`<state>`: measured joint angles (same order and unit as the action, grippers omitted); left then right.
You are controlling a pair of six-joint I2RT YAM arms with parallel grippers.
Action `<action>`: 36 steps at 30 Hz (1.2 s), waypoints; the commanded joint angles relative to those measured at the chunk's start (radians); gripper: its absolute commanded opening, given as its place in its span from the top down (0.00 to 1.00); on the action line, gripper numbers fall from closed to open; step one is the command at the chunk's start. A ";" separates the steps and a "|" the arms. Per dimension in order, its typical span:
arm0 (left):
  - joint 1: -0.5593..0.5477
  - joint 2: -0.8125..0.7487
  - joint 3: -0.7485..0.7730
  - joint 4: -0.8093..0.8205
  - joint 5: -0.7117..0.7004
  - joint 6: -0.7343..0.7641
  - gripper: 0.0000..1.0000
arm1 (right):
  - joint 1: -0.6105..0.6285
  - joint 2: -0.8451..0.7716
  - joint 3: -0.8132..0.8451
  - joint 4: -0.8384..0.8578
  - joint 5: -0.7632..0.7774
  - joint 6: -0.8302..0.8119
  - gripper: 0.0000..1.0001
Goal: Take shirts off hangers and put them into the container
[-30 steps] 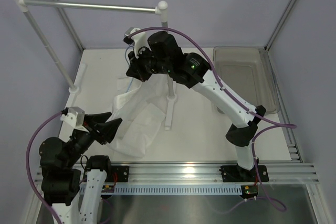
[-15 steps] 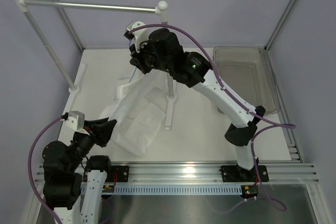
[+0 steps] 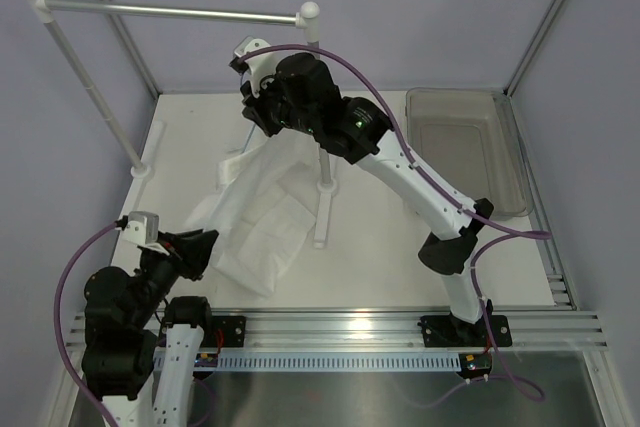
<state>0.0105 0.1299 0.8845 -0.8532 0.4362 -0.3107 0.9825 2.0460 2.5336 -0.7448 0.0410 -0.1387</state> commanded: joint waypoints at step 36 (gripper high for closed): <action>-0.003 -0.165 0.233 -0.268 -0.516 -0.151 1.00 | -0.051 0.100 0.122 0.346 0.194 0.214 1.00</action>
<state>0.0071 0.0097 1.1507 -1.1206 -0.1291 -0.4545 0.9688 2.1563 2.5736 -0.5182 0.0948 0.0223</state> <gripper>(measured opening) 0.016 0.088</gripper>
